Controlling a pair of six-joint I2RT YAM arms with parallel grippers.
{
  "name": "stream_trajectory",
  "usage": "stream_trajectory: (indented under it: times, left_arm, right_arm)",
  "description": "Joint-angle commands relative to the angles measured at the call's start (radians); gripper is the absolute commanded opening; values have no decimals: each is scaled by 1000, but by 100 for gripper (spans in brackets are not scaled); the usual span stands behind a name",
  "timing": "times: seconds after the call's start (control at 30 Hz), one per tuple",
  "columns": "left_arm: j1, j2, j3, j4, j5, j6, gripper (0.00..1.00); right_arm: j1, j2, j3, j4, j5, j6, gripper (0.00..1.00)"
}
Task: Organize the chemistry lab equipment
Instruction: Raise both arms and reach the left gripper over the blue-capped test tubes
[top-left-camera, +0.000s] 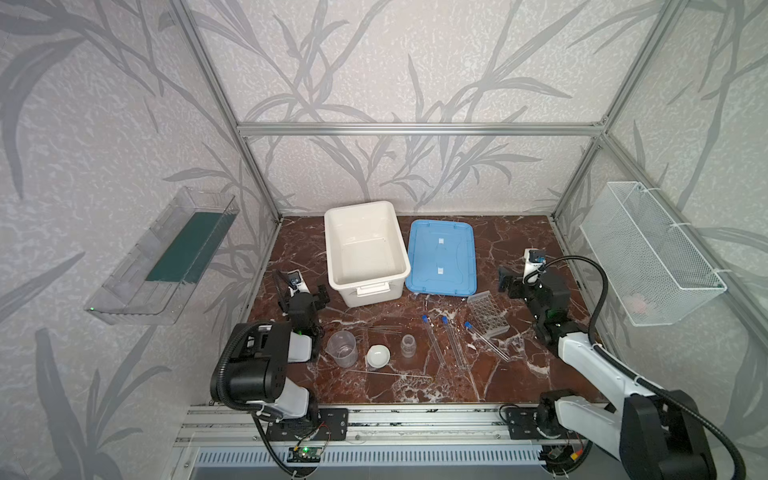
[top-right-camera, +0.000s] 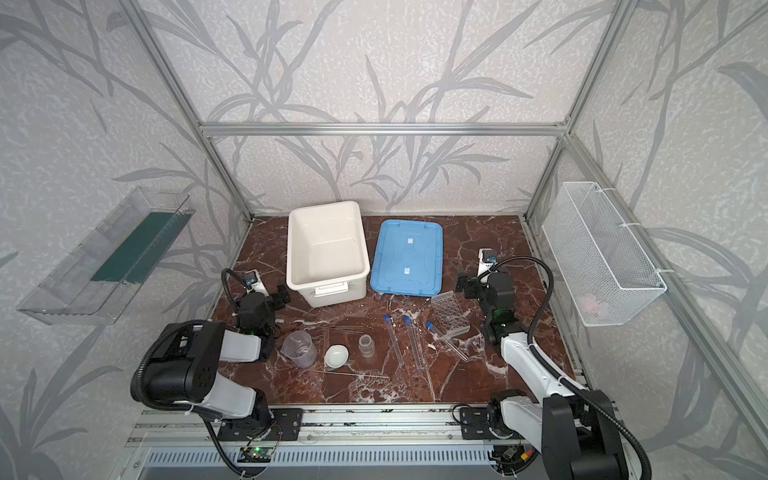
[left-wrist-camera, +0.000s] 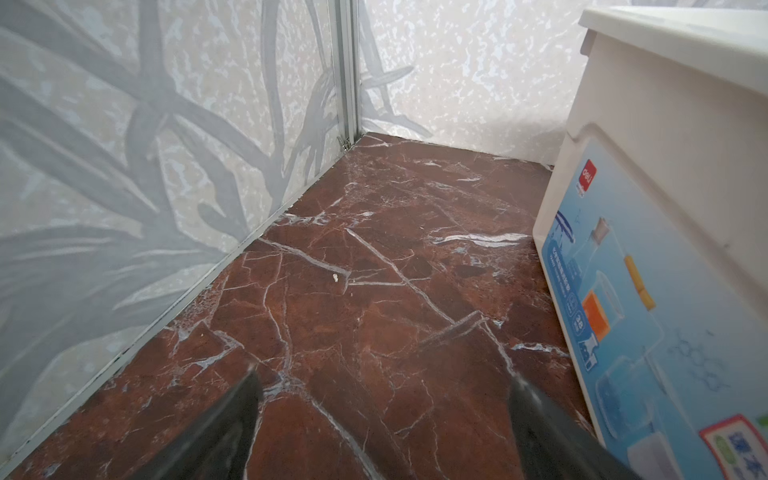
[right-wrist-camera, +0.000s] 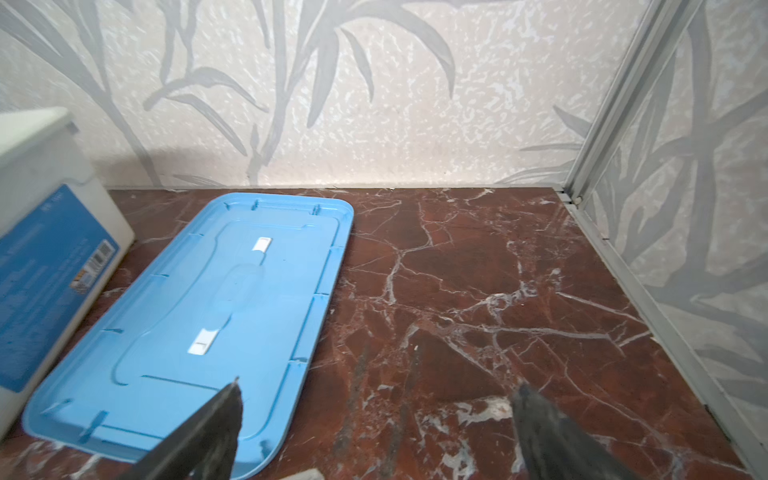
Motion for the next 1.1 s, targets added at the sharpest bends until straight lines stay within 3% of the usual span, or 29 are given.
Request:
stream_trajectory:
  times: [0.0, 0.1, 0.27, 0.37, 0.57, 0.8, 0.9, 1.07]
  left_arm:
    - [-14, -119, 1, -45, -101, -18, 99]
    - [-12, -373, 119, -502, -132, -55, 99]
    - [-13, -453, 146, -563, -170, -178, 99]
    - [-13, -538, 259, -859, -176, -350, 99]
    - [-40, -714, 397, -1073, 55, -543, 99]
    - [-255, -695, 716, -1418, 111, -511, 99]
    - [-400, -629, 839, -1533, 132, -510, 99]
    - [-680, -542, 965, -1652, 20, -468, 99]
  right_arm:
    - [0, -54, -17, -116, -74, 77, 99]
    - [0, -77, -30, -135, -80, 84, 99]
    - [-1, -77, -10, -179, -67, 141, 99]
    - [-1, -88, 50, -292, -94, 190, 99]
    - [-1, -146, 146, -446, -214, 220, 99]
    - [-1, -174, 312, -738, -333, 187, 99]
    - [-1, -167, 371, -830, -370, 179, 99]
    - [-1, -143, 427, -912, -439, 197, 99]
